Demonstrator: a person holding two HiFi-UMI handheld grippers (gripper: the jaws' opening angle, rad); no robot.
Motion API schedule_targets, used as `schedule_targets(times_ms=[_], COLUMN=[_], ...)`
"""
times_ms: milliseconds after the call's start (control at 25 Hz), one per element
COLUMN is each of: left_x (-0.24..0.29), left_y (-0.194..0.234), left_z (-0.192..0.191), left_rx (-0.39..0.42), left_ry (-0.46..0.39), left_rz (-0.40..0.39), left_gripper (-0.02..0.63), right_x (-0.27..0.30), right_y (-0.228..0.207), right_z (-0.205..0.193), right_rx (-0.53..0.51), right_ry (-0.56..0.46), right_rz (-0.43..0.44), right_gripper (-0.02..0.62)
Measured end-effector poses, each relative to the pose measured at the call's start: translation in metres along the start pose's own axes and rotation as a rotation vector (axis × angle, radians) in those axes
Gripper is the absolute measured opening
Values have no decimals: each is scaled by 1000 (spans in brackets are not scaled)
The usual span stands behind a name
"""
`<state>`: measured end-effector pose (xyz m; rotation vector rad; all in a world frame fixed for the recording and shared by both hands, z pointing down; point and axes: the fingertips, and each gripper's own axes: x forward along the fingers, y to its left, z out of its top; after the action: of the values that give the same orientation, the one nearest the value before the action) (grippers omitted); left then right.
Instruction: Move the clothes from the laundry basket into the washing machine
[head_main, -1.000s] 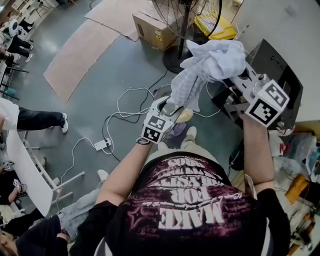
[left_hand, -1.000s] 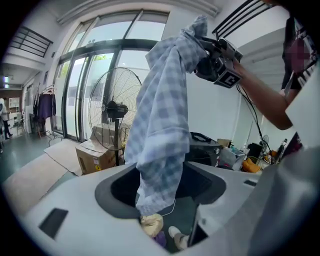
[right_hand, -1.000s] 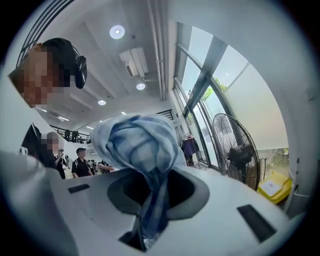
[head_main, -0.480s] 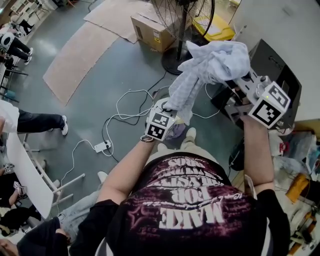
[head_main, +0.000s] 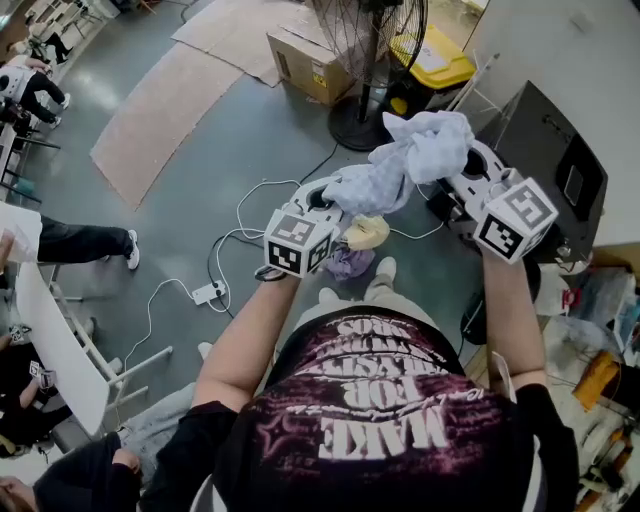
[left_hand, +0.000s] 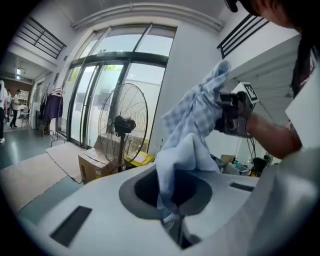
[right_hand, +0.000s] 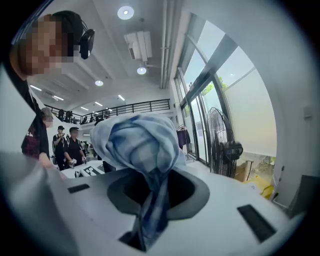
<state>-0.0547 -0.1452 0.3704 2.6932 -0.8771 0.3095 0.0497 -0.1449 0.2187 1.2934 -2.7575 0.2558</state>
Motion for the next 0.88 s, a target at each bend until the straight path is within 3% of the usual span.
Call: schedule_targets(times_ms=[440,600,880], left_x=[-20,-19,-14], left_y=[-6,-5,-20], left_z=[65,72,70], left_rx=[-3,-4,-18], left_ry=[-123,-132,-129], left_rz=[-35,-29,-51], left_gripper=[14,14,14], right_x=[31,36,36], right_y=[25,45,66], right_z=[-79,-91,-98], right_rx=[-91,-16,-2], right_ry=[205,199,170], right_rz=[32,106,200], right_gripper=[78,81,123])
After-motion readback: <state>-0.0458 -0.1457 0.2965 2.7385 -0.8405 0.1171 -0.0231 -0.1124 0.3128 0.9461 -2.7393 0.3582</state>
